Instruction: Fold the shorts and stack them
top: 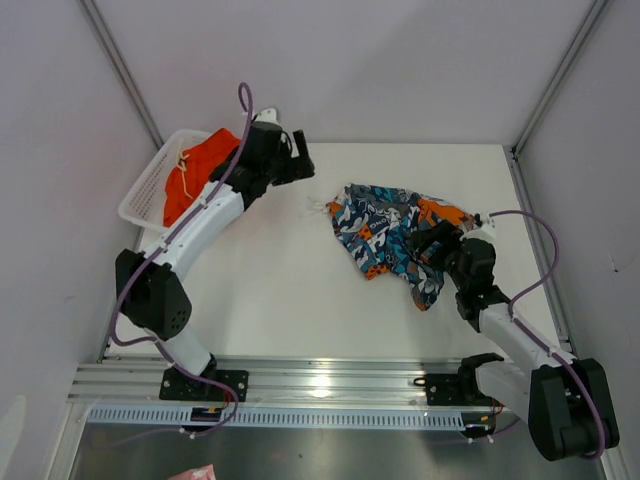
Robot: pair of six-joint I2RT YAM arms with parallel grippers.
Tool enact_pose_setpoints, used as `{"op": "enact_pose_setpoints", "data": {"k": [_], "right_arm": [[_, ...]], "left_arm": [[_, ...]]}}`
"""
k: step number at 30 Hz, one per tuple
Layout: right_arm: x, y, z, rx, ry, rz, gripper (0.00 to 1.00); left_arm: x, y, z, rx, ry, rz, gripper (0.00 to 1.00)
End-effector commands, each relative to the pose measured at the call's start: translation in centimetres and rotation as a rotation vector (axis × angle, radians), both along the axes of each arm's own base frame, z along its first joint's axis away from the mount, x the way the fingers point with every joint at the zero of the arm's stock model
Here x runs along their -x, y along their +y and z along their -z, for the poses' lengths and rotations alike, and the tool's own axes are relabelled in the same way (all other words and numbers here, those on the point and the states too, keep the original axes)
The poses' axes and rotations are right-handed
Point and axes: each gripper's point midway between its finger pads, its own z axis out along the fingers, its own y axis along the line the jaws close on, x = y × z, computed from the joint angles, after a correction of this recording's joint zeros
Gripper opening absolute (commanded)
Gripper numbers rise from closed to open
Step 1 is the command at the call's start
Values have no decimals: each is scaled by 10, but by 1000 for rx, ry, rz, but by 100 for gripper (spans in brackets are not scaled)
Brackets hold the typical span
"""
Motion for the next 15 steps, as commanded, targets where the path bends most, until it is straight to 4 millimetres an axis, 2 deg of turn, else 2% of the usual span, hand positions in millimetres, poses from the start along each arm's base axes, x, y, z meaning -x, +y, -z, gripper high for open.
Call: {"op": "enact_pose_setpoints", "data": {"k": [1,5,7,9,10,11,12,13,14,15], "right_arm": [[-5,4,-10,-14,-32,-13,99],[-6,5,-8,-19,-27,-14,99],[-6,5,-9,-19,-28,-14,99],[-6,5,-8,-17,-27,-15,99],[-6,5,-8,-16,-27,-15,99],[-6,5,-8,-15,-29,-16,100],[-6,5,-8,-13,-29,-16,100],[-6,6,-7,-11,-26,-18,100],[-6,5,-7,-11,-27,-17,99],[-6,5,-6,-9,-25,-18,99]], "left_arm": [[34,41,85,-115,261,21,99],[35,58,139,-95,353,26,99],[37,63,158,-114,402,20,99],[29,76,172,-139,429,-15,99],[28,84,189,-156,471,-28,99],[15,102,189,-155,467,-81,99],[8,109,191,-150,470,-101,99],[3,128,209,-144,506,-141,99],[-10,134,203,-134,488,-160,99],[-15,142,207,-138,499,-181,98]]}}
